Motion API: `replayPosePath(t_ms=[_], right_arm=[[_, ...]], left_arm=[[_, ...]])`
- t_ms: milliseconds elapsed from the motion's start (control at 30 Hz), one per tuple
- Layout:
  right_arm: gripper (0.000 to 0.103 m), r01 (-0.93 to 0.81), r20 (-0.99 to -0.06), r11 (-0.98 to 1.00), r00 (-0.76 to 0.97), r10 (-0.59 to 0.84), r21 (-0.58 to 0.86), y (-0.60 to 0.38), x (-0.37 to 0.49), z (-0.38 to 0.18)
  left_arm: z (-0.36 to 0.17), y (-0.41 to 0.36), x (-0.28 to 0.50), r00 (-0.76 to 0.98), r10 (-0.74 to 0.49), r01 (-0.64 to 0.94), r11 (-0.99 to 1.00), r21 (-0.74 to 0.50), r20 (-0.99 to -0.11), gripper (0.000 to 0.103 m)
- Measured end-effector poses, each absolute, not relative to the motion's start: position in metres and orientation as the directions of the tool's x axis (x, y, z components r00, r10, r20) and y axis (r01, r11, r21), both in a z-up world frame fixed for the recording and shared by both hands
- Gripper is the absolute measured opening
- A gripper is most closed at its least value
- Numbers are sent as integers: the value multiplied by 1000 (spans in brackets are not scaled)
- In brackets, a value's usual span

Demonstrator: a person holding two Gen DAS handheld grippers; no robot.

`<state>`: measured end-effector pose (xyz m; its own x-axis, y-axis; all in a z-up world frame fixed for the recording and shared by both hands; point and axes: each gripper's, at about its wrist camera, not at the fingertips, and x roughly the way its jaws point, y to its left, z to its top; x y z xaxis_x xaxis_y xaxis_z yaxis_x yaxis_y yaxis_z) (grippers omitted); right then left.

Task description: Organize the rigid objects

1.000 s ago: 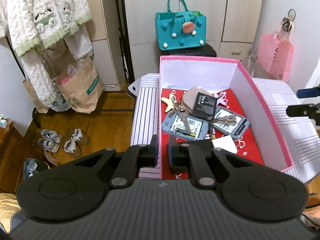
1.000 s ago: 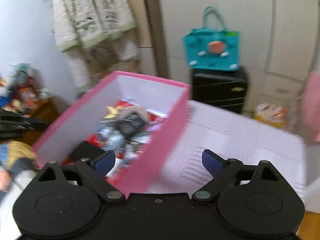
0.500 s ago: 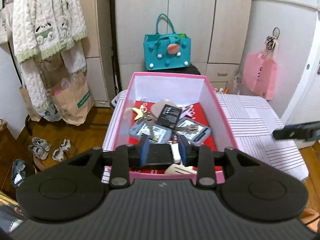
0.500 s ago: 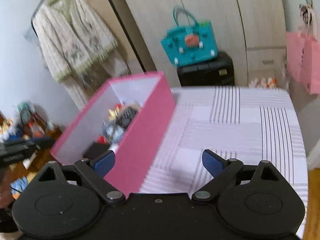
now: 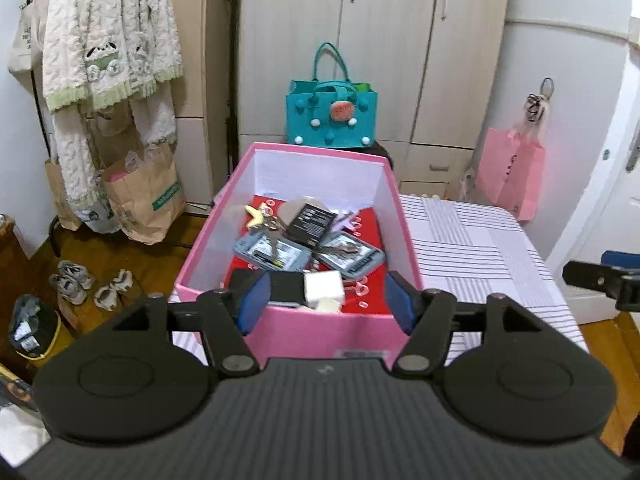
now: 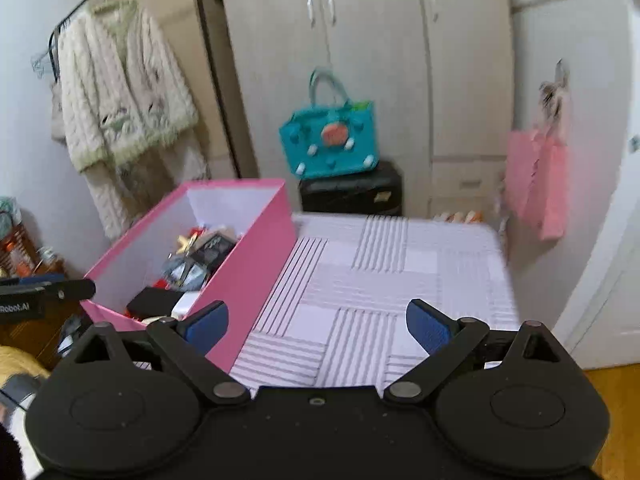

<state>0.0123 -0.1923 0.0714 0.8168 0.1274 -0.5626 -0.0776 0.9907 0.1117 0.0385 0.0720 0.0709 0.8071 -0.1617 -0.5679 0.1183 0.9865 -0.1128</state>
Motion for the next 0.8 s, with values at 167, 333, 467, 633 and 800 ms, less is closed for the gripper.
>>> replayPosePath(t_ms=[167, 333, 467, 633, 800], right_arm=[[98, 15, -586, 999, 810, 7, 33, -196, 3, 76], [98, 24, -615, 995, 788, 38, 93, -209, -5, 75], [98, 5, -609, 995, 791, 58, 101, -206, -16, 73], [98, -24, -612, 997, 788, 64, 74, -196, -24, 69], [98, -9, -608, 1000, 793, 26, 30, -192, -27, 69]], left_arm=[[70, 66, 26, 815, -174, 116, 984, -138, -552, 70], [69, 58, 17, 812, -160, 110, 986, -122, -561, 92], [66, 54, 15, 799, -152, 94, 987, -129, -582, 102], [62, 44, 12, 799, -95, 61, 995, -77, -594, 103], [62, 37, 8, 795, -66, 38, 998, -59, -603, 103]])
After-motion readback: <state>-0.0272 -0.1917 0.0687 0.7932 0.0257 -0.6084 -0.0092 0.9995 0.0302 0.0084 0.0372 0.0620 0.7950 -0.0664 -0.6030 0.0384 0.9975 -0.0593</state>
